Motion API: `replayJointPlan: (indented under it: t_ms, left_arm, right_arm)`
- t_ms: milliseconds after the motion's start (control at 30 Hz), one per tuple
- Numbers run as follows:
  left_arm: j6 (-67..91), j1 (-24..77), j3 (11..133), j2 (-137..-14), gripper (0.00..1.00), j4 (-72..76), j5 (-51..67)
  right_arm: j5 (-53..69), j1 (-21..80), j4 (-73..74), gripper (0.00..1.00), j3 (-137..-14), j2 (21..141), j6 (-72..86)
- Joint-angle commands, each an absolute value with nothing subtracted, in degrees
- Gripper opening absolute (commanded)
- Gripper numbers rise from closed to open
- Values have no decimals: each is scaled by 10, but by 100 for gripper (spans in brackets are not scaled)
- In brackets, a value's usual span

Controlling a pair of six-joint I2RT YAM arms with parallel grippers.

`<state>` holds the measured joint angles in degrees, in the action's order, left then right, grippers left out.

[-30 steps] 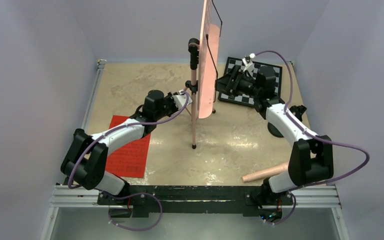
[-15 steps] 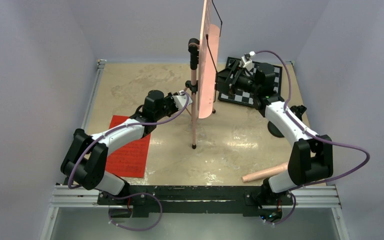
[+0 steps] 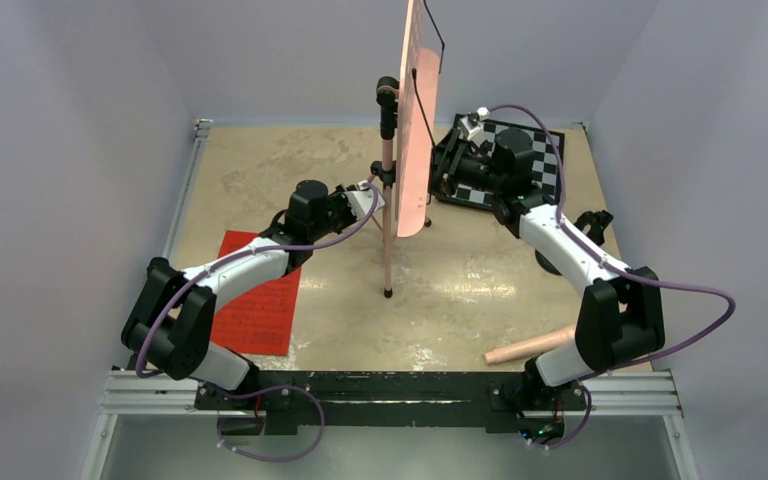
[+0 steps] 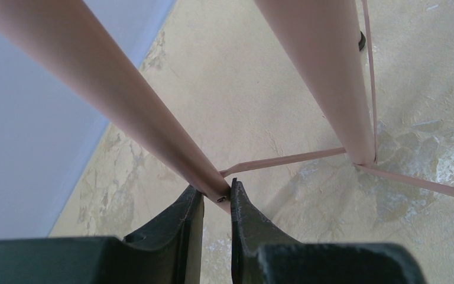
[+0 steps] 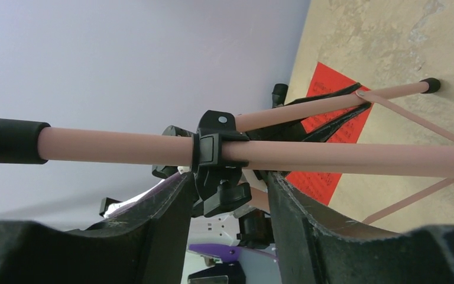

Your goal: Pack up the instrument practice props

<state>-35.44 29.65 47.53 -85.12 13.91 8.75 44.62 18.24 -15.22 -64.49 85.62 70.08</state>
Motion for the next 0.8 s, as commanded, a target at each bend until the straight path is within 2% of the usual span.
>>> replayJointPlan:
  t_ms: [0,33,133,167,200,233,333,433,600,767]
  left_arm:
    - [-392,301,426,-901,0,-83,80]
    - [-393,301,426,-901,0,-83,79]
    - [-394,301,426,-899,0,-83,77]
    - [-394,301,426,-899,0,-83,77]
    - [-395,301,425,-899,0,-83,77]
    - [-394,301,425,-899,0,-83,77]
    - [-394,301,425,-899,0,-85,77]
    - [-394,301,426,-899,0,-85,77]
    - [-394,301,426,-899,0,-85,77]
    - [-394,301,428,-900,0,-85,75]
  right_arm:
    - [460,194,-194,48,-669,858,707]
    - [461,195,-196,44,-670,858,706]
    - [460,195,-187,14,-673,857,701]
    - [459,194,-183,11,-672,857,700]
    - [459,194,-181,10,-672,856,700]
    - [459,193,-179,14,-671,855,701]
    - [462,192,-178,37,-669,853,703]
    - [465,192,-182,46,-666,852,705]
    - [476,196,-200,42,-667,849,699]
    - [480,199,-204,22,-675,846,676]
